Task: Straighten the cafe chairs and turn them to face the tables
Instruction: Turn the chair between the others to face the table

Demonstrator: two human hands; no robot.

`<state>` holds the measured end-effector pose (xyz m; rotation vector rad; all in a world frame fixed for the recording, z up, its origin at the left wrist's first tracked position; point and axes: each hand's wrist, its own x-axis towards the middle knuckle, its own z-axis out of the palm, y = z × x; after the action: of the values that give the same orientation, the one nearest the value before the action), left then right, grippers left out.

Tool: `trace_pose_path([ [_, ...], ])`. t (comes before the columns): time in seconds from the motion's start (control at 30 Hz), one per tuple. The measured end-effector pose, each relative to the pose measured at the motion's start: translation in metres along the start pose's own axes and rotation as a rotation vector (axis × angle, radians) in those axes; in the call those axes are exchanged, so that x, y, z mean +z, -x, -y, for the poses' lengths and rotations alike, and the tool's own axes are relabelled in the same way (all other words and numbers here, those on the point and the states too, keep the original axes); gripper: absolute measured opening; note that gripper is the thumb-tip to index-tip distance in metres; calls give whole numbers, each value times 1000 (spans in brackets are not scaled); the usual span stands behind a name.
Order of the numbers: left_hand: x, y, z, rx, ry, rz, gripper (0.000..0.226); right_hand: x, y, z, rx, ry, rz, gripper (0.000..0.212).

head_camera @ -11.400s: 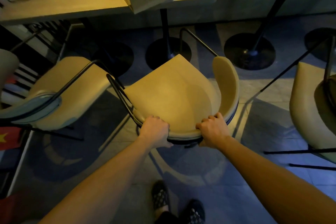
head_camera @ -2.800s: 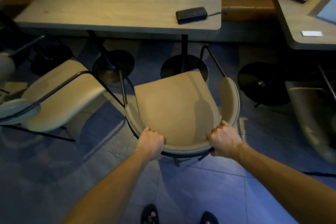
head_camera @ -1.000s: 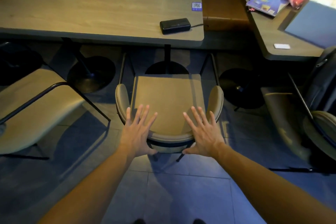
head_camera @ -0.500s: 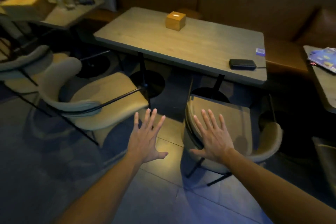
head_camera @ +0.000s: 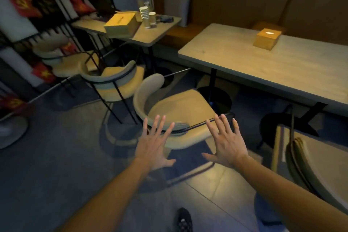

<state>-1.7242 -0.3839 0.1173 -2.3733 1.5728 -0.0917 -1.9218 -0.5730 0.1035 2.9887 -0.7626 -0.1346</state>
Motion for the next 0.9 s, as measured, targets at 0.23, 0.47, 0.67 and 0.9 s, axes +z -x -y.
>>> trace_pose_path([
  [0.23, 40, -103, 118, 79, -51, 21, 130, 14, -152, 63, -11, -70, 19, 120],
  [0.47, 80, -178, 224, 203, -116, 39, 128, 31, -255, 136, -39, -77, 80, 117],
  [0.67, 120, -232, 285, 363, -133, 51, 128, 54, -305, 185, 104, -134, 189, 118],
  [0.9, 165, -283, 338, 628, -131, 56, 130, 64, -347, 251, 380, -166, 302, 118],
])
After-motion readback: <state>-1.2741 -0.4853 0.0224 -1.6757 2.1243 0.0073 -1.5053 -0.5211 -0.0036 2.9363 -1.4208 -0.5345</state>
